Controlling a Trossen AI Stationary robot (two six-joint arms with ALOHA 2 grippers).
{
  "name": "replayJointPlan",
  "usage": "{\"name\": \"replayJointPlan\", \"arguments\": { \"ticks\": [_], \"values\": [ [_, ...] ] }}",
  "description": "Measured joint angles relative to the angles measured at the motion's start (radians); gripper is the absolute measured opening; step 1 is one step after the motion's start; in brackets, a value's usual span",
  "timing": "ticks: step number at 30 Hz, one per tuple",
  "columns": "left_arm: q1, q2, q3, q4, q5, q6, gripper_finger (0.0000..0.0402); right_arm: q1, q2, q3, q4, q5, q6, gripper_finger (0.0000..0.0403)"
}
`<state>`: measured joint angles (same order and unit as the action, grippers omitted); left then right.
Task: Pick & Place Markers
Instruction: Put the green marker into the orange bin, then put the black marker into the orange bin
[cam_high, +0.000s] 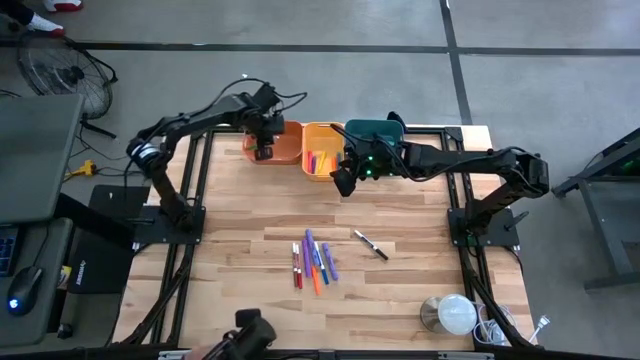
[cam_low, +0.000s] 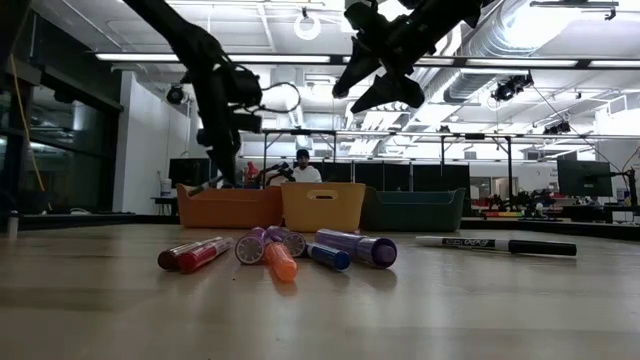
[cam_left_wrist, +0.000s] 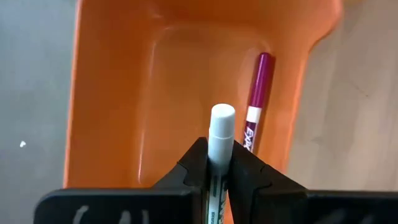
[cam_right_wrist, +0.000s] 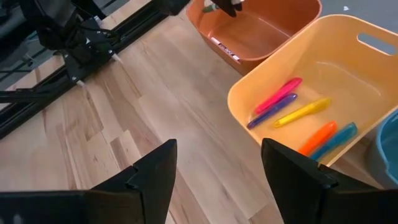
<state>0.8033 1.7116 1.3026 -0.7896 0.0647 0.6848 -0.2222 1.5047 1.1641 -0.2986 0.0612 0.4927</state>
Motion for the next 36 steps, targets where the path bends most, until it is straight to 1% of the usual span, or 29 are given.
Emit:
{"name": "replayJointPlan", "arguments": {
  "ticks": [2,6,8,10,13,16,19,22,27,32,34,36],
  "values": [
    [-0.002,0.02,0.009,-0.005,-0.021,0.008,0.0027,0.0,0.0,0.0,-0.007,0.0,0.0,0.0223],
    [-0.008,0.027,0.014,-0.02,-0.031,0.046,0.0027,0.0,0.0,0.0,-0.019,0.0,-0.002,0.0222],
    [-0.019,0.028,0.014,-0.019,-0.058,0.049,0.0029,0.0,0.0,0.0,-0.02,0.0,-0.002,0.0222],
    [-0.037,0.028,0.014,-0.004,-0.101,0.049,0.0049,0.0,0.0,0.0,-0.02,0.0,-0.003,0.0223],
    [-0.061,0.028,0.014,0.006,-0.167,0.051,0.0097,0.0,0.0,0.0,-0.02,0.0,-0.003,0.0222],
    [-0.081,0.028,0.014,-0.003,-0.197,0.055,0.0133,0.0,0.0,0.0,-0.021,0.0,-0.003,0.0222],
    [-0.107,0.028,0.014,-0.005,-0.212,0.052,0.0151,0.0,0.0,0.0,-0.023,-0.001,-0.003,0.0222],
    [-0.133,0.028,0.016,-0.02,-0.229,0.044,0.0155,0.0,0.0,0.0,-0.038,-0.008,-0.002,0.0223],
    [-0.146,0.028,0.092,-0.139,-0.223,-0.029,0.0157,0.001,0.0,0.0,-0.114,-0.009,0.022,0.0223],
    [-0.142,0.026,0.189,-0.238,-0.161,-0.15,0.0158,0.003,0.0,0.0,-0.209,-0.015,0.049,0.0223],
    [-0.143,0.004,0.211,-0.271,-0.116,-0.187,0.0158,0.007,0.0,0.0,-0.238,-0.018,0.05,0.0223],
    [-0.143,-0.028,0.218,-0.269,-0.078,-0.196,0.0158,0.016,0.0,0.0,-0.263,-0.019,0.05,0.0222]
  ]
}}
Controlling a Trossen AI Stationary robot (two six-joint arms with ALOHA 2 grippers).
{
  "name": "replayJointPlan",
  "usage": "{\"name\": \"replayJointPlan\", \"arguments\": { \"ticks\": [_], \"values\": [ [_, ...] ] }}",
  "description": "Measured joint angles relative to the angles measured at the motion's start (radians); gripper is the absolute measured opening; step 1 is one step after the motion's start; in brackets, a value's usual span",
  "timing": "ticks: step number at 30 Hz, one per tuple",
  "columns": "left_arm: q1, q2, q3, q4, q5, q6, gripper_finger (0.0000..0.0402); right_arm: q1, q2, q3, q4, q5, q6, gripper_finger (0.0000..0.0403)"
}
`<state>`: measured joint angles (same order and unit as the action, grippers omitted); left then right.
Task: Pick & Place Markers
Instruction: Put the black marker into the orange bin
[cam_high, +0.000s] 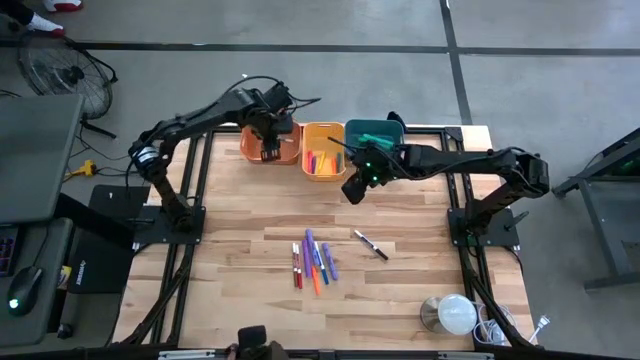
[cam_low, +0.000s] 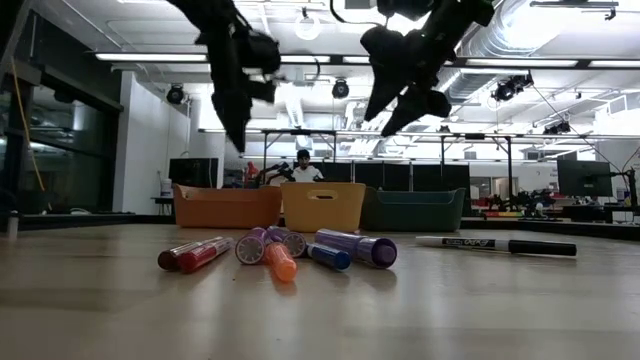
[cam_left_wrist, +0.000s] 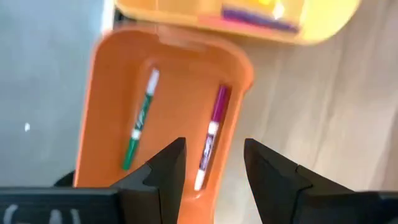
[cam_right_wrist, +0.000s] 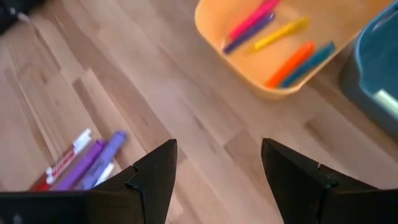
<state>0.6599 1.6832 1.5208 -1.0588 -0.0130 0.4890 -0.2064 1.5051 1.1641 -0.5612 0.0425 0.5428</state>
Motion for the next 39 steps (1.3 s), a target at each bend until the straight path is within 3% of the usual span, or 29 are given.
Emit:
{"name": "replayJointPlan", "arguments": {
  "ticks": [12,20,26,39],
  "values": [
    [-0.058,-0.157,-0.004,-0.059,0.188,-0.098,0.0159,0.087,0.0,0.0,-0.199,-0.048,0.071,0.0223],
    [-0.147,-0.23,-0.006,-0.07,0.181,-0.139,0.0159,0.166,0.0,0.0,-0.308,-0.004,0.131,0.0223],
    [-0.194,-0.271,-0.076,-0.06,0.179,-0.187,0.0159,0.23,0.007,0.0,-0.318,0.059,0.142,0.0223],
    [-0.27,-0.358,-0.298,0.019,0.179,-0.296,0.0159,0.348,0.189,0.0,-0.355,-0.084,0.217,0.0222]
  ]
}}
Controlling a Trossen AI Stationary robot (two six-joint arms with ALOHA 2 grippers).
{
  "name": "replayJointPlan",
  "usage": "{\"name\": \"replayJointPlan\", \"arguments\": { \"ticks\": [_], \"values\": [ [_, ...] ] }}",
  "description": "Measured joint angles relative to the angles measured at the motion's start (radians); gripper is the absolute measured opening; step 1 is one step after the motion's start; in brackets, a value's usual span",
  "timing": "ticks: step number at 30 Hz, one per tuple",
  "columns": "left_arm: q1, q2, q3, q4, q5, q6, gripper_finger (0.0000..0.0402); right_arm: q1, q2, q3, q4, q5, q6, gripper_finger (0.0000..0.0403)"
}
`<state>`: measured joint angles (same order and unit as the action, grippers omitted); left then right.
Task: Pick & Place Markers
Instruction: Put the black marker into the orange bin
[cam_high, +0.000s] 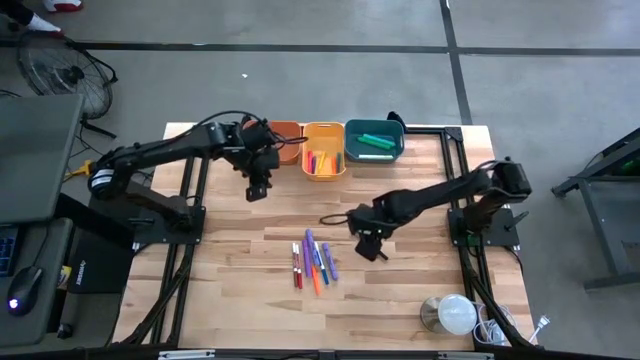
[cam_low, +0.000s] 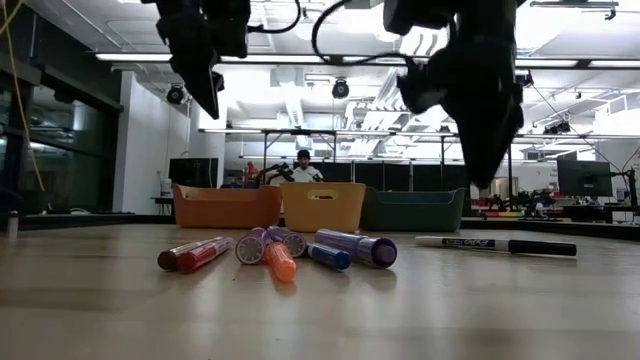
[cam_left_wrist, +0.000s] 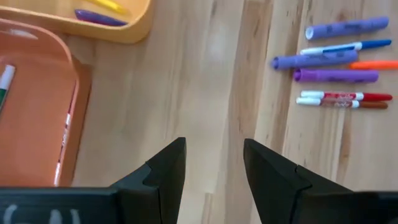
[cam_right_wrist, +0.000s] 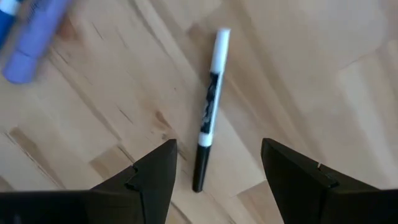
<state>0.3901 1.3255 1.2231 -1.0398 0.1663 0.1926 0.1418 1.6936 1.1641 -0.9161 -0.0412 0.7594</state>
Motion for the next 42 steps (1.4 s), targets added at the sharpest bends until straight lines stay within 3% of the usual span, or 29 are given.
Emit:
{"name": "replayJointPlan", "arguments": {
  "ticks": [24,31,42],
  "values": [
    [0.001,-0.014,-0.01,0.021,0.008,-0.04,0.0159,0.065,0.249,0.005,0.065,-0.043,0.121,0.0213],
    [0.001,-0.014,-0.01,0.021,0.009,-0.041,0.0159,0.067,0.265,0.006,0.076,-0.046,0.088,0.0174],
    [0.001,-0.014,-0.01,0.021,0.009,-0.045,0.0159,0.068,0.265,0.004,0.089,-0.056,0.097,0.0062]
  ]
}}
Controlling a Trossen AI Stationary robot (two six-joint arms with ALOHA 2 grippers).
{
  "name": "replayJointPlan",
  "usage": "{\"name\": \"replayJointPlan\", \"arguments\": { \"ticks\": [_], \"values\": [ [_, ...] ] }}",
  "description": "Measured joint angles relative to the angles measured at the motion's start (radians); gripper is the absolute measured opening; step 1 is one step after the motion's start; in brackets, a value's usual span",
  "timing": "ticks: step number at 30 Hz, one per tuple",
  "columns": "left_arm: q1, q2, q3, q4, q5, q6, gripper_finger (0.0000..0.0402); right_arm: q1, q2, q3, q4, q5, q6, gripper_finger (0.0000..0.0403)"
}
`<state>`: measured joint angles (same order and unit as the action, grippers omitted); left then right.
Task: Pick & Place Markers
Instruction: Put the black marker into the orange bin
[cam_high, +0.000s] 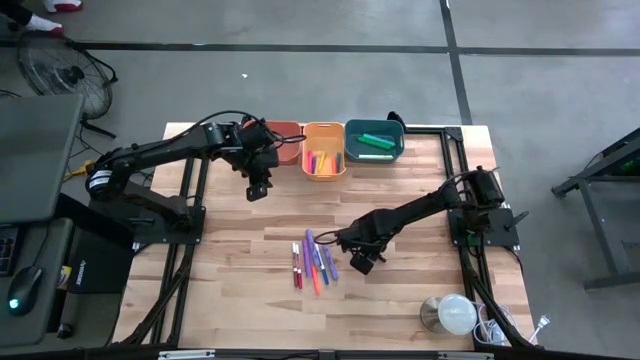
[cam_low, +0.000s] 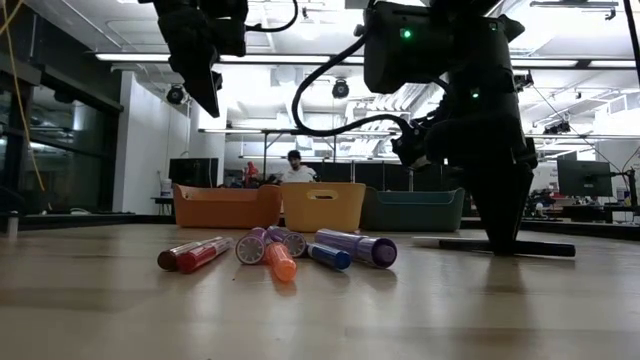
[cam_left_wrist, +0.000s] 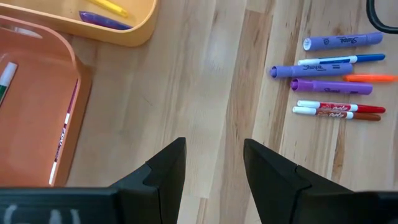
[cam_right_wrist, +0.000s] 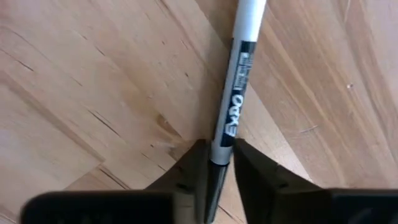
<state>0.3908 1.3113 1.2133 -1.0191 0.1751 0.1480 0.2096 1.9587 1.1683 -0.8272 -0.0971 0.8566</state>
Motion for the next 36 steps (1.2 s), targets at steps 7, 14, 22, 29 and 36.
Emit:
{"name": "replayJointPlan", "arguments": {
  "ticks": [7,14,22,29,36],
  "values": [
    [0.0,0.0,0.0,0.0,0.0,-0.003,0.0159,0.0,0.0,0.0,0.0,-0.007,-0.016,0.0023],
    [0.0,0.0,0.001,0.008,0.001,-0.004,0.0159,-0.001,0.0,0.0,0.001,-0.012,-0.024,0.0023],
    [0.0,0.0,0.002,0.033,0.011,-0.005,0.0159,0.001,-0.079,-0.013,-0.005,0.046,-0.019,0.0023],
    [0.0,0.0,0.002,0.053,0.013,-0.005,0.0159,0.0,-0.188,-0.009,-0.008,0.163,0.006,0.0023],
    [0.0,0.0,0.002,0.104,0.053,-0.018,0.0159,0.0,-0.303,-0.008,0.011,0.304,0.018,0.0023]
  ]
}}
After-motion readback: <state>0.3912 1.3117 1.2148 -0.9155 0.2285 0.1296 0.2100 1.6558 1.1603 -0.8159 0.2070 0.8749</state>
